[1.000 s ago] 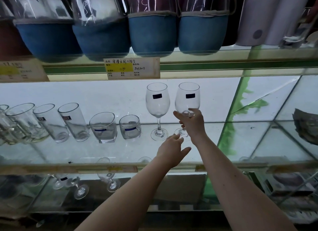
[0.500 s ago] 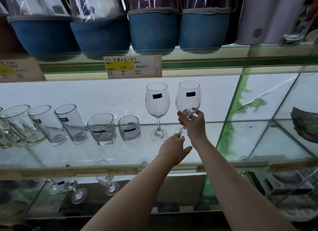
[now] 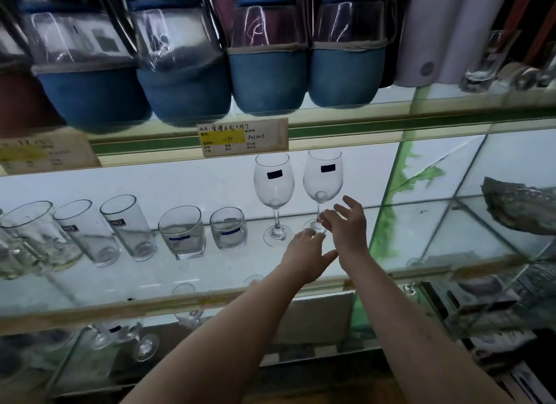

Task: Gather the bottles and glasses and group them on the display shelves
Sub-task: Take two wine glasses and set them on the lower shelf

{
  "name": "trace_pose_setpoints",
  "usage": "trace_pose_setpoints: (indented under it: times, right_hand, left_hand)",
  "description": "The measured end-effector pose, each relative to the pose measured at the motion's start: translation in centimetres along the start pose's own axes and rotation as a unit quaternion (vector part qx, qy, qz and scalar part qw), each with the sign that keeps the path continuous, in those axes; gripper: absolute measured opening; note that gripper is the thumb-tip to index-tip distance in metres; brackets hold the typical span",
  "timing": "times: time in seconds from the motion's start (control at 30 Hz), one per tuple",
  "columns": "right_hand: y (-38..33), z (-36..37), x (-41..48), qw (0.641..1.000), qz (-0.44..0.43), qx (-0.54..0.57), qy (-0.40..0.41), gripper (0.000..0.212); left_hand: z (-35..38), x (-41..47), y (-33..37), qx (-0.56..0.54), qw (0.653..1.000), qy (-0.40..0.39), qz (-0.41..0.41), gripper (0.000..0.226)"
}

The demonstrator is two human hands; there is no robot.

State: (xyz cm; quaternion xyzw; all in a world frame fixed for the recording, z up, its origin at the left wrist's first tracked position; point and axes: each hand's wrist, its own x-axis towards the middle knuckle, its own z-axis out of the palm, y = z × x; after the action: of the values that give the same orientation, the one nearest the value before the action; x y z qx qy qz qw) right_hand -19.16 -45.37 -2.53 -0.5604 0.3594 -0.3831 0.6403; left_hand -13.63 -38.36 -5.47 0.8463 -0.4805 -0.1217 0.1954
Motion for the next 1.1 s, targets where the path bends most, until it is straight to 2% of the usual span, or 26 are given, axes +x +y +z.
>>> trace_pose_setpoints:
  times: [0.13, 0.27, 0.47, 0.73, 1.1]
  right_hand:
    - [-1.0, -0.1, -1.6, 1.0, 0.004, 0.016, 0.02, 0.043]
    - [-2.2, 0.0, -3.6, 0.999, 0.014, 0.042, 0.025, 0.035]
    - [-4.6, -0.4, -6.4, 0.998, 0.0, 0.061, 0.017, 0.034]
    - [-8.0, -1.5, -10.5, 0.997, -0.028, 0.057, -0.044, 0.024]
    - [-8.2, -4.6, -17.8, 0.986, 0.018, 0.111, -0.12, 0.02]
  left_hand:
    - [-1.6, -1.4, 0.8, -0.105, 0.992, 0.07, -0.026, 0.048]
    - [-3.1, -3.3, 1.2, -0.177, 0.979, 0.095, -0.023, 0.039]
    - [-5.5, -6.2, 2.4, -0.307, 0.938, 0.15, -0.052, 0.034]
    - [-8.2, -10.2, 4.3, -0.348, 0.911, 0.211, -0.066, 0.031]
    - [-7.8, -19.1, 6.9, -0.351, 0.893, 0.251, -0.124, 0.025]
